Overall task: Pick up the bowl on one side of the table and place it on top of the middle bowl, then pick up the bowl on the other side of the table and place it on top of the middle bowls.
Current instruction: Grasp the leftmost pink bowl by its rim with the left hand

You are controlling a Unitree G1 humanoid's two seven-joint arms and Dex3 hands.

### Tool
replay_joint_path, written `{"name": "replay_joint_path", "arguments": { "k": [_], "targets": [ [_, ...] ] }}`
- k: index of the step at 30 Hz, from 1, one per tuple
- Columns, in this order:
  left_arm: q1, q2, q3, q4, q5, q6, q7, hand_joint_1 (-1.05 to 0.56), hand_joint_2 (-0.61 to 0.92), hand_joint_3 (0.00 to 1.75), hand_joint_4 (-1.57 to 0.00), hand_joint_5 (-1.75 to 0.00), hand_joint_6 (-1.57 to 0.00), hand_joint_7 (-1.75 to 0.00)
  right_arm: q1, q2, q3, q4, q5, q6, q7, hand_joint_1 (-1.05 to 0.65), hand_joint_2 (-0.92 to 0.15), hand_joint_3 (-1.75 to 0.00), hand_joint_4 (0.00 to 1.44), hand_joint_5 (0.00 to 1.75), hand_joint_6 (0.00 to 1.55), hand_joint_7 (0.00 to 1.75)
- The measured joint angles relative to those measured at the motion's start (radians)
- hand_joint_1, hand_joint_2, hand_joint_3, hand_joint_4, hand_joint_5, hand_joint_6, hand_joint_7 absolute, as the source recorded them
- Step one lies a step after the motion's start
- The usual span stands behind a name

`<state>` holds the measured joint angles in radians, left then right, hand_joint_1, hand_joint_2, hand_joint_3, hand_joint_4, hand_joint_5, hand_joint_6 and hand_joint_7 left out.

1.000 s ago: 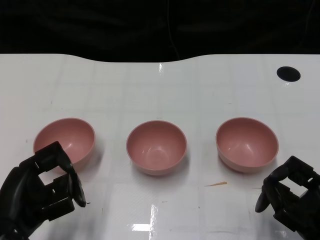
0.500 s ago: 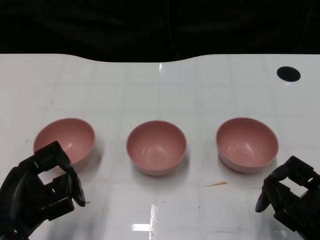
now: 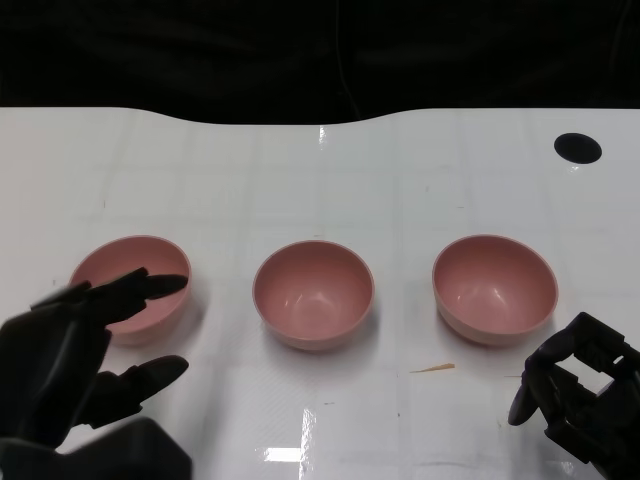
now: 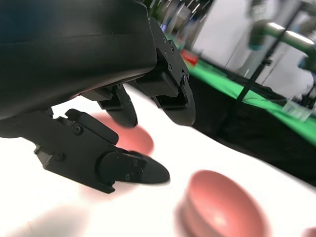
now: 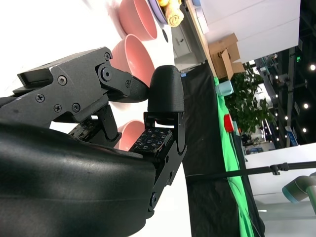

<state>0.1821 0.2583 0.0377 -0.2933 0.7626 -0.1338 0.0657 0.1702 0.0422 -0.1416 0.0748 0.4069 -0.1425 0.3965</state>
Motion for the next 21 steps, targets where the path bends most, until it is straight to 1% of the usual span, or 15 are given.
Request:
{"name": "replay_joint_path", "arguments": {
  "k": [2, 5, 6, 8, 10, 12, 15, 18, 21],
  "targets": [
    [-0.001, 0.041, -0.025, -0.038, 0.162, 0.016, 0.041, -0.83, 0.85, 0.00, -0.40, -0.19, -0.64, 0.00, 0.000, 0.000, -0.001, 0.001, 0.000, 0.000, 0.001, -0.09, -0.70, -0.80, 0.91, 1.57, 0.80, 1.29],
    [-0.015, 0.078, -0.055, -0.034, 0.287, 0.045, 0.061, -0.86, 0.87, 0.01, -0.37, -0.16, -0.59, 0.00, -0.001, 0.000, -0.003, 0.002, 0.000, 0.000, 0.000, -0.08, -0.70, -0.80, 0.91, 1.59, 0.80, 1.29],
    [-0.019, 0.090, -0.067, -0.027, 0.318, 0.061, 0.056, -0.86, 0.88, 0.01, -0.31, -0.12, -0.52, 0.00, -0.002, 0.000, -0.003, 0.002, 0.000, 0.000, -0.001, -0.09, -0.69, -0.80, 0.90, 1.59, 0.80, 1.29],
    [-0.035, 0.112, -0.089, -0.015, 0.372, 0.090, 0.019, -0.86, 0.88, 0.01, -0.25, -0.09, -0.45, 0.00, -0.002, 0.000, -0.002, 0.004, -0.002, -0.002, -0.001, -0.10, -0.69, -0.79, 0.89, 1.60, 0.80, 1.28],
    [-0.067, 0.135, -0.115, 0.013, 0.410, 0.113, -0.021, -0.84, 0.88, 0.01, -0.25, -0.07, -0.42, 0.00, -0.004, 0.000, 0.001, 0.013, -0.005, -0.009, 0.000, -0.10, -0.69, -0.78, 0.89, 1.61, 0.80, 1.27],
    [-0.114, 0.157, -0.137, 0.052, 0.416, 0.121, -0.078, -0.81, 0.91, 0.02, -0.25, -0.07, -0.40, 0.00, -0.005, 0.001, 0.004, 0.018, -0.007, -0.013, 0.000, -0.10, -0.70, -0.78, 0.90, 1.60, 0.81, 1.25],
    [-0.173, 0.198, -0.155, 0.097, 0.369, 0.113, -0.171, -0.78, 0.92, 0.05, -0.29, -0.07, -0.42, -0.01, -0.005, 0.003, 0.007, 0.021, -0.015, -0.023, 0.000, -0.11, -0.69, -0.76, 0.91, 1.58, 0.83, 1.24],
    [-0.232, 0.230, -0.171, 0.157, 0.325, 0.083, -0.192, -0.78, 0.92, 0.07, -0.36, -0.08, -0.46, -0.03, -0.004, 0.003, 0.014, 0.024, -0.018, -0.029, 0.001, -0.12, -0.70, -0.74, 0.91, 1.58, 0.84, 1.23],
    [-0.288, 0.246, -0.201, 0.259, 0.295, 0.052, -0.176, -0.77, 0.92, 0.06, -0.41, -0.08, -0.51, -0.03, -0.004, 0.003, 0.020, 0.025, -0.023, -0.030, -0.001, -0.12, -0.71, -0.74, 0.92, 1.57, 0.83, 1.24]
  ]
}}
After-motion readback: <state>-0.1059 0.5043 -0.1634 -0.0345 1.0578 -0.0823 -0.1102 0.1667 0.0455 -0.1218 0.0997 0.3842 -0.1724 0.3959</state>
